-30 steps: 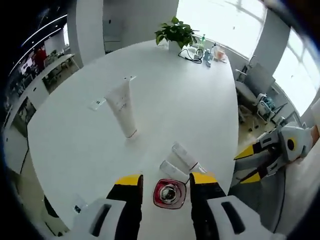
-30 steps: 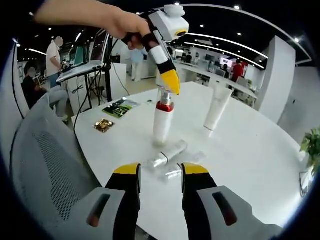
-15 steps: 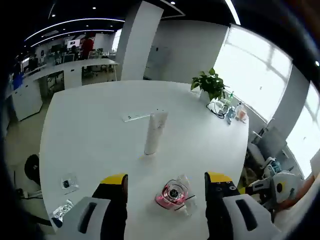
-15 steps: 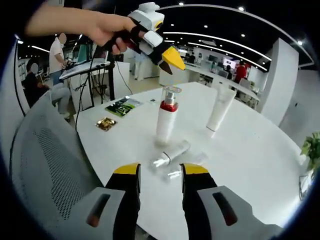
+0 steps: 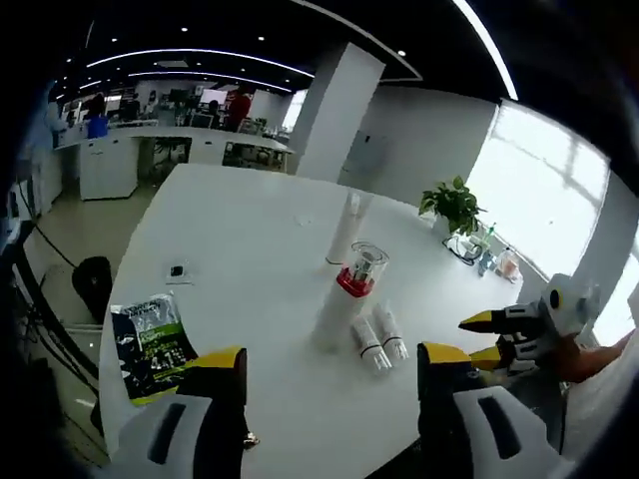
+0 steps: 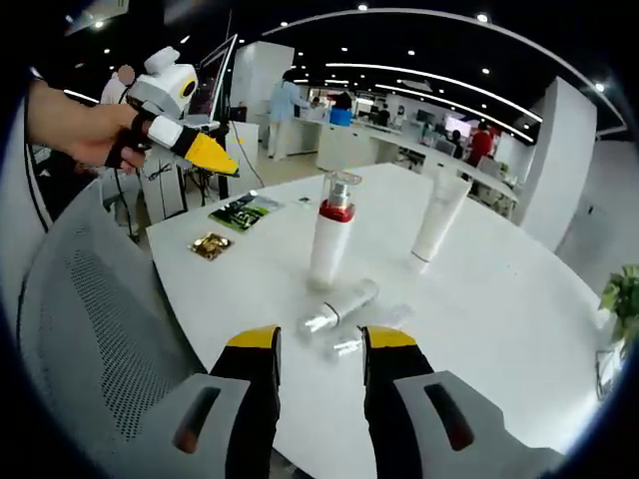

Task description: Arrange the skincare products in the storage area until every visible bottle or jar stands upright without overlapping.

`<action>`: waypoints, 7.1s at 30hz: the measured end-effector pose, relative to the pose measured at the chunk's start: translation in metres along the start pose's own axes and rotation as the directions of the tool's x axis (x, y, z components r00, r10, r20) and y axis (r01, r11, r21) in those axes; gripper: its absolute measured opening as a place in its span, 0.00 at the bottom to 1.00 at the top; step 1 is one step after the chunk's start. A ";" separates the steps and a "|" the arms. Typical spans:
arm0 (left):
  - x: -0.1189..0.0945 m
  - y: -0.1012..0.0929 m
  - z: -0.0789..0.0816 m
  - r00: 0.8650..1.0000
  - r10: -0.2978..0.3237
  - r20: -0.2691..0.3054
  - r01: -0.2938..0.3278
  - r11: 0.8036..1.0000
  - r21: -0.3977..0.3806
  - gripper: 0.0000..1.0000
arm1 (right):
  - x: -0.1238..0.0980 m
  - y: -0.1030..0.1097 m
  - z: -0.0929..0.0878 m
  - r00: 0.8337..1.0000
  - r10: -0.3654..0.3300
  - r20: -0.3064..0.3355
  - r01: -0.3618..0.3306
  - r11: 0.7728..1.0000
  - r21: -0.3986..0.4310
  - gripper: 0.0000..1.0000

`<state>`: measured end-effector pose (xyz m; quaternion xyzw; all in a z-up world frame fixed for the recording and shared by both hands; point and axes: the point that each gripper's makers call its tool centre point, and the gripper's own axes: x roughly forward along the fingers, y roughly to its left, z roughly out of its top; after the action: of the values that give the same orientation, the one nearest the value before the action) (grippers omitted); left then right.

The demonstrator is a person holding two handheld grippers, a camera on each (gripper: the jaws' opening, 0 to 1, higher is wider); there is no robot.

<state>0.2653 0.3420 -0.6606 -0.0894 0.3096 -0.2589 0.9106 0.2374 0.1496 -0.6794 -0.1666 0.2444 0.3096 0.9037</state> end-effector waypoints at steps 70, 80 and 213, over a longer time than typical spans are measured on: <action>0.004 -0.017 -0.066 0.993 -0.005 -0.121 0.043 0.950 0.310 0.61 | 0.059 -0.022 0.072 0.951 0.281 0.131 -0.301 0.937 0.176 0.83; 0.003 -0.016 -0.064 0.994 0.001 -0.110 0.035 0.946 0.321 0.61 | 0.069 -0.037 0.063 0.957 0.276 0.091 -0.287 0.945 0.153 0.78; -0.005 0.022 -0.069 0.971 0.198 -0.135 -0.115 0.880 0.461 0.47 | 0.128 0.000 0.109 0.699 0.556 -0.450 -0.668 0.732 -0.133 0.27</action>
<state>0.2287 0.3629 -0.7196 0.1727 0.3274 -0.2556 0.8931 0.3624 0.2602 -0.6595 -0.2599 0.4089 0.5887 0.6470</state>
